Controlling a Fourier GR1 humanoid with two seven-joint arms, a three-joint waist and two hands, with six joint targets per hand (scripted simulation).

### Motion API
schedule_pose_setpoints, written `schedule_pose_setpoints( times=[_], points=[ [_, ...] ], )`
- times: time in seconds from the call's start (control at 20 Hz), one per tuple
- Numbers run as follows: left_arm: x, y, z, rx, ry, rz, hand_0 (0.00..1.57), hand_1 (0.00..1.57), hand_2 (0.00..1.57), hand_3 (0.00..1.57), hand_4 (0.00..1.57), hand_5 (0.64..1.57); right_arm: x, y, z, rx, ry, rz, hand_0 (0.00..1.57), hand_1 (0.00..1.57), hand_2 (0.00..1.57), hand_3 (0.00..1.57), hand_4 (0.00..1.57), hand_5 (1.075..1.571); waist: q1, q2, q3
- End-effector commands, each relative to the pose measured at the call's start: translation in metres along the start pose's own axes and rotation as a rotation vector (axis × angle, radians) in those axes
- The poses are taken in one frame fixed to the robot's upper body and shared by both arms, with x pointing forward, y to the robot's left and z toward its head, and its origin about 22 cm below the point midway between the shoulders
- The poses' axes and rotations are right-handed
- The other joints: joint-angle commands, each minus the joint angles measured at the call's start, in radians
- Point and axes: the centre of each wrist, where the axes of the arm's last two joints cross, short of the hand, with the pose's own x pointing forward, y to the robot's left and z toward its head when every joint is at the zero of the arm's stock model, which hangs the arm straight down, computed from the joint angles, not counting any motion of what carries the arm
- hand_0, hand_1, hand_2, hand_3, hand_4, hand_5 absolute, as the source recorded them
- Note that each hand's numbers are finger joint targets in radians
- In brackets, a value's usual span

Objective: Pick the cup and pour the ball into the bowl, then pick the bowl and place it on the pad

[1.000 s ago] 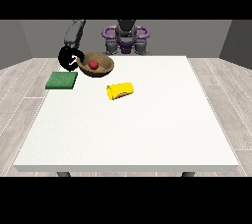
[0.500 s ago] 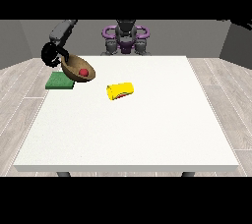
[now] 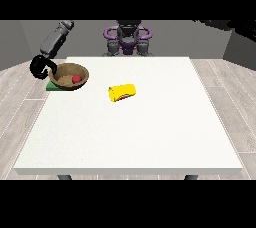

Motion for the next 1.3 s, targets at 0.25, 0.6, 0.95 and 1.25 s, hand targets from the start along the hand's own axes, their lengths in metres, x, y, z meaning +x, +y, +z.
schedule_pose_setpoints(
  times=[0.25, 0.6, 0.95, 1.25],
  points=[
    [0.041, -0.005, 0.003, 0.012, -0.127, 0.009, 0.00, 0.00, 0.00, 0.00, 0.69, 1.558, 0.018, -0.066, 0.002, -0.060, -0.116, -0.007, 1.57, 1.57, 1.57, 0.00, 0.98, 1.571, 0.006, 0.096, 0.0005],
    [0.037, -0.004, 0.011, 0.001, -0.037, 0.030, 0.00, 0.00, 0.00, 0.00, 0.69, 1.557, 0.006, -0.061, 0.003, -0.029, -0.054, 0.070, 1.57, 1.57, 1.57, 0.35, 0.98, 1.570, 0.024, 0.041, -0.0008],
    [0.029, -0.006, 0.010, -0.008, 0.052, 0.018, 0.00, 0.00, 0.00, 0.00, 0.67, 1.555, -0.043, -0.021, 0.011, 0.045, 0.100, 0.099, 1.57, 1.57, 1.57, 1.06, 0.99, 1.563, 0.003, -0.062, -0.0019],
    [0.015, 0.003, 0.016, 0.002, 0.112, 0.006, 0.00, 0.00, 0.00, 0.00, 0.66, 1.541, -0.040, -0.024, 0.006, 0.037, 0.273, -0.101, 1.57, 1.57, 1.57, 1.33, 0.83, 1.539, 0.003, -0.123, -0.0014]
  ],
)
